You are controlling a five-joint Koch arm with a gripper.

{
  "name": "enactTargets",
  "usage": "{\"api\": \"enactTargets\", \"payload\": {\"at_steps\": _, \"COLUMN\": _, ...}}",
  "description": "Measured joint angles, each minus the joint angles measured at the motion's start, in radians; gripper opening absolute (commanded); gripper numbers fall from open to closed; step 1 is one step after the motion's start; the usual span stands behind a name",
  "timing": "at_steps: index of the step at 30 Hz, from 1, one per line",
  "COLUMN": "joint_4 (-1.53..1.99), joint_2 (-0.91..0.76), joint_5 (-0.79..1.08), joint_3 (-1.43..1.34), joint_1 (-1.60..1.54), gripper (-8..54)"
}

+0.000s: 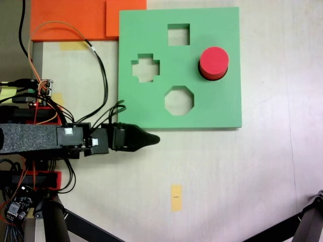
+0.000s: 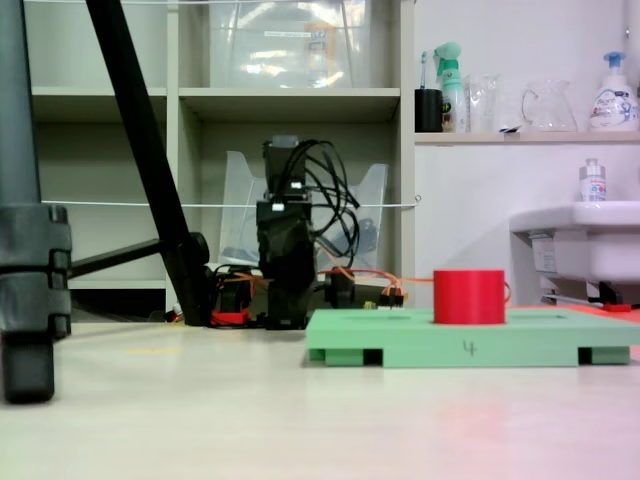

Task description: Put the cylinder block into the corresponding hole

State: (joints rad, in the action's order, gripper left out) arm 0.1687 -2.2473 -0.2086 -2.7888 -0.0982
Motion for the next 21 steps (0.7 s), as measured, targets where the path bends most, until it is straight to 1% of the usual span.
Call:
{"api": "enactTargets", "payload": {"at_steps": 1, "joint_4": 0.000, "joint_2": 0.000, "joint_5": 0.046, "joint_3": -0.037, "joint_1": 0.006, "gripper": 36.7}}
{"api": "enactTargets", "payload": {"at_steps": 3, "joint_4": -0.014, "joint_2": 0.000, "joint_5": 0.077, "joint_3": -0.104, "joint_1": 0.026, "gripper": 35.7}}
{"api": "enactTargets", "payload": {"at_steps": 5, "joint_4": -0.137, "joint_2": 0.000, "joint_5": 0.087, "joint_3": -0.196, "joint_1": 0.037, "gripper": 33.8}}
{"api": "enactTargets", "payload": {"at_steps": 7, "joint_4": -0.273, "joint_2": 0.002, "joint_5": 0.098, "joint_3": -0.278, "joint_1": 0.038, "gripper": 33.7}}
{"api": "enactTargets", "payload": {"at_steps": 9, "joint_4": -0.296, "joint_2": 0.000, "joint_5": 0.124, "joint_3": -0.278, "joint_1": 0.043, "gripper": 34.0}}
{"api": "enactTargets", "payload": {"at_steps": 12, "joint_4": -0.212, "joint_2": 0.000, "joint_5": 0.135, "joint_3": -0.278, "joint_1": 0.046, "gripper": 33.3}}
{"api": "enactTargets", "payload": {"at_steps": 21, "joint_4": -0.207, "joint_2": 0.000, "joint_5": 0.135, "joint_3": -0.278, "joint_1": 0.046, "gripper": 34.0}}
